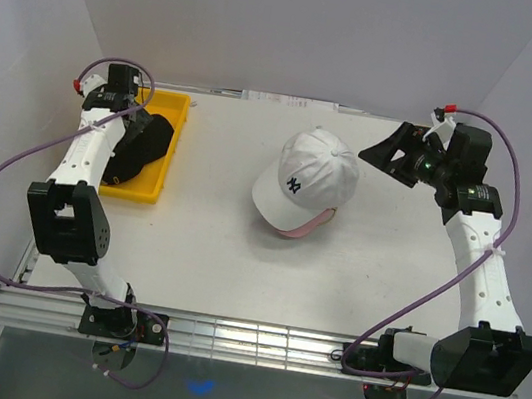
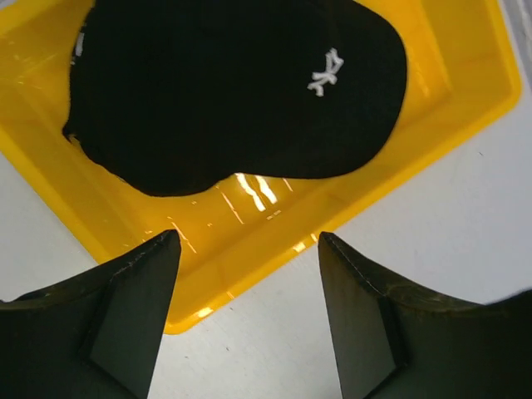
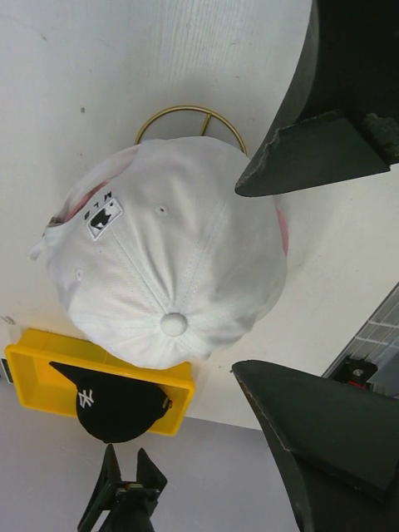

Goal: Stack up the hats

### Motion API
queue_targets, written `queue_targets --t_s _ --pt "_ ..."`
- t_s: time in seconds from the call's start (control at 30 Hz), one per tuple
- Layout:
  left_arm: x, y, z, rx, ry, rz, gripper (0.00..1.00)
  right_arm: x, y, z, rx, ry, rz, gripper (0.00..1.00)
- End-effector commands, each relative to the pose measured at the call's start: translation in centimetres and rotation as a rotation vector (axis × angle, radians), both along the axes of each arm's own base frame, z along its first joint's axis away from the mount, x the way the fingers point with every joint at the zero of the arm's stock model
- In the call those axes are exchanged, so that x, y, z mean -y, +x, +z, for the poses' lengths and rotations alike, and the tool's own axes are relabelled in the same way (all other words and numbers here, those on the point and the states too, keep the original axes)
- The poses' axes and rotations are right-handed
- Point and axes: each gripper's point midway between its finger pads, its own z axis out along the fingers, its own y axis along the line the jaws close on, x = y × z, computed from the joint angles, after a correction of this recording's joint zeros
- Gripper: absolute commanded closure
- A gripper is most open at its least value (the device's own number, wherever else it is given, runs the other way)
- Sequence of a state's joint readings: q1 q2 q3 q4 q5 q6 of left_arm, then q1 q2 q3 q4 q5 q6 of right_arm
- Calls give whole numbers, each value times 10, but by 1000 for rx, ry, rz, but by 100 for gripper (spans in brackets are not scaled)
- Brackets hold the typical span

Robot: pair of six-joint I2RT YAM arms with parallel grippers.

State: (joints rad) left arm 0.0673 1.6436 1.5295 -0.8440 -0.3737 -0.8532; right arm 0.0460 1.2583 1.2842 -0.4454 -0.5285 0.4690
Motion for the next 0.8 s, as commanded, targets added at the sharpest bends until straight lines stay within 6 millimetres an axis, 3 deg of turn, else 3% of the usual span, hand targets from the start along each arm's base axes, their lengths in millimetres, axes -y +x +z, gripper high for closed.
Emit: queue_targets --t_s 0.0,0.23,0.47,0.6,0.77 --pt "-39 -14 12 -29 97 100 22 -5 -5 4 52 -1 43 16" --pt "-49 -13 -39 -169 109 104 22 -6 -3 0 49 8 47 16" --pt "-52 2 -69 -206 127 54 22 -5 1 -6 39 1 46 17" --pt "-56 0 -83 -251 148 59 23 -6 5 -10 30 7 53 17" --pt "-62 -3 -93 -282 167 77 38 -8 7 -16 17 12 58 18"
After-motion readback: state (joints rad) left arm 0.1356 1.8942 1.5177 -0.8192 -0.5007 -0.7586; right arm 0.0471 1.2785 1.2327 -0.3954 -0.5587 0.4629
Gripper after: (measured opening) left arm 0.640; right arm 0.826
